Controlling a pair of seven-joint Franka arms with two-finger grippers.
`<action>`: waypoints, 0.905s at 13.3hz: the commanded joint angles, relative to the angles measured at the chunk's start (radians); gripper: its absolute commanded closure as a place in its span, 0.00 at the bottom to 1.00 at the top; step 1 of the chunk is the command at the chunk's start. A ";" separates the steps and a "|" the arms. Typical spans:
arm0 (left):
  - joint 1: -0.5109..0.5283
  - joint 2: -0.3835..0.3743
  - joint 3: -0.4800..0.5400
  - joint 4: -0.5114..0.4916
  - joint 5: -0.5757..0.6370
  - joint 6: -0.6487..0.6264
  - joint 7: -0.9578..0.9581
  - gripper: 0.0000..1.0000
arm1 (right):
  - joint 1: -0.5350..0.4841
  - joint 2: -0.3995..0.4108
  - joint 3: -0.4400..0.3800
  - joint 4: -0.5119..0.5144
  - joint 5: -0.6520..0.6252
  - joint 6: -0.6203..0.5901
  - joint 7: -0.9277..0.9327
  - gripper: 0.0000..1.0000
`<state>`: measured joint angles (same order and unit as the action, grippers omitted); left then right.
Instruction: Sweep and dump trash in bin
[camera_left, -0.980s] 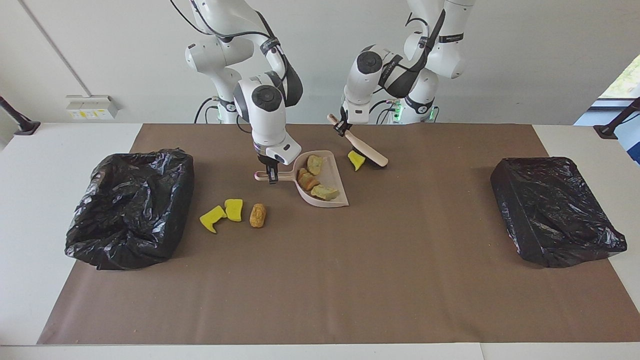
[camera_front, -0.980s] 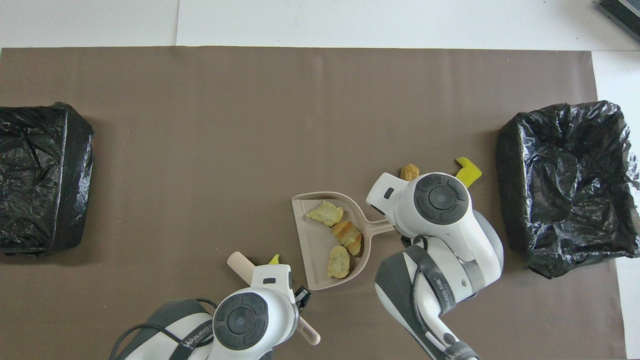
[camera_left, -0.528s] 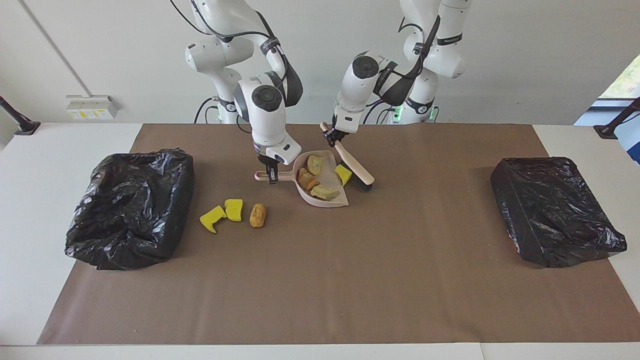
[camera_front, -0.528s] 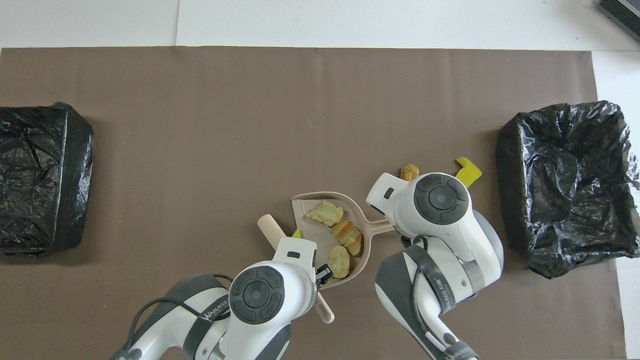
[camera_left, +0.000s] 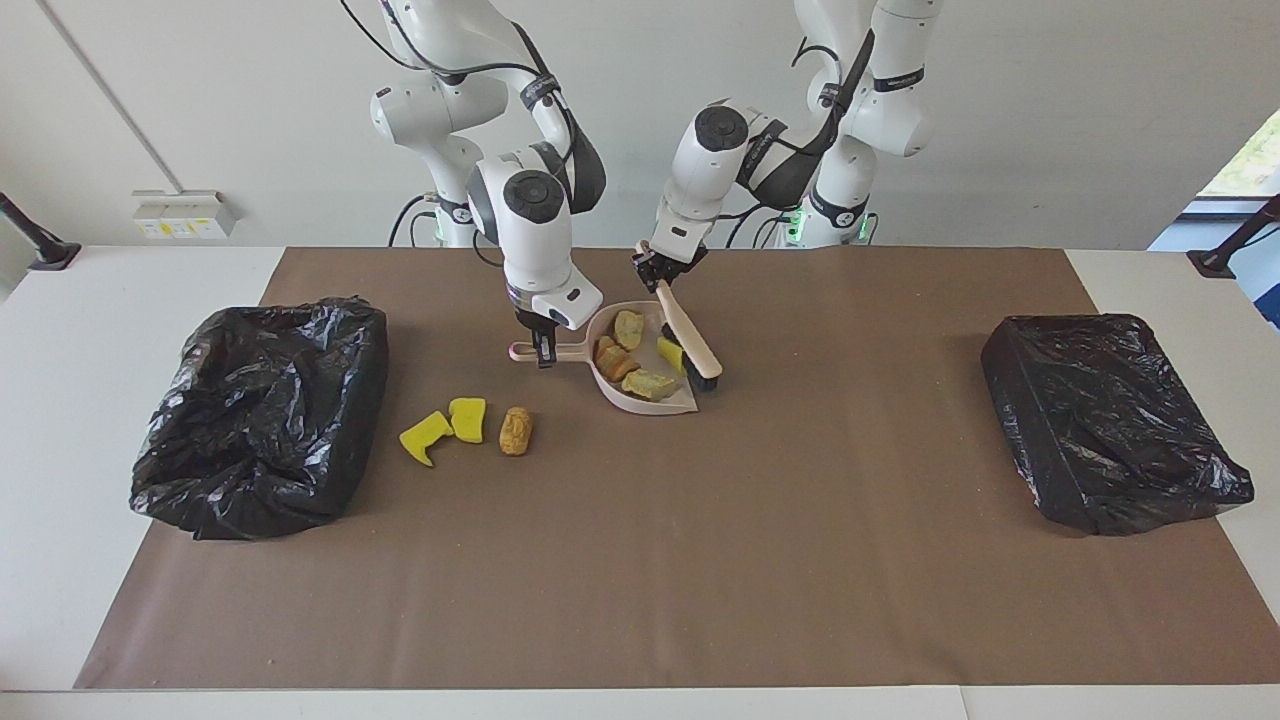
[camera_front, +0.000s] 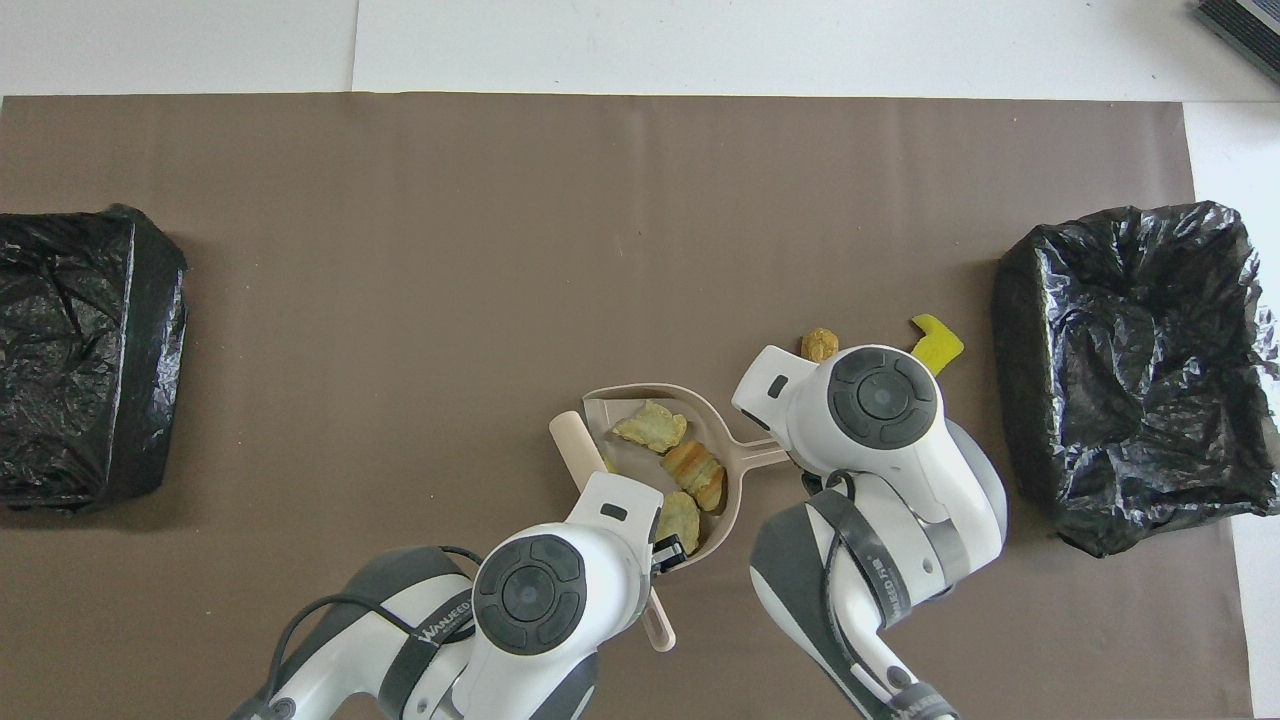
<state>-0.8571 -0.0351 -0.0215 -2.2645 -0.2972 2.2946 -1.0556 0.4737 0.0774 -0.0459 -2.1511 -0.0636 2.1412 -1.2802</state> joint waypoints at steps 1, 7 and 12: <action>-0.019 0.041 -0.002 0.063 -0.013 0.005 0.025 1.00 | -0.009 -0.010 0.004 -0.016 -0.021 0.006 -0.019 1.00; -0.033 0.064 -0.008 0.102 -0.014 0.003 0.074 1.00 | -0.010 -0.010 0.004 -0.016 -0.021 0.008 -0.019 1.00; -0.046 0.055 -0.014 0.102 -0.013 -0.032 0.075 1.00 | -0.009 -0.010 0.004 -0.016 -0.022 0.008 -0.018 1.00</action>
<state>-0.8885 0.0171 -0.0466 -2.1798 -0.2972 2.2906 -0.9970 0.4736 0.0774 -0.0459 -2.1516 -0.0636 2.1412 -1.2802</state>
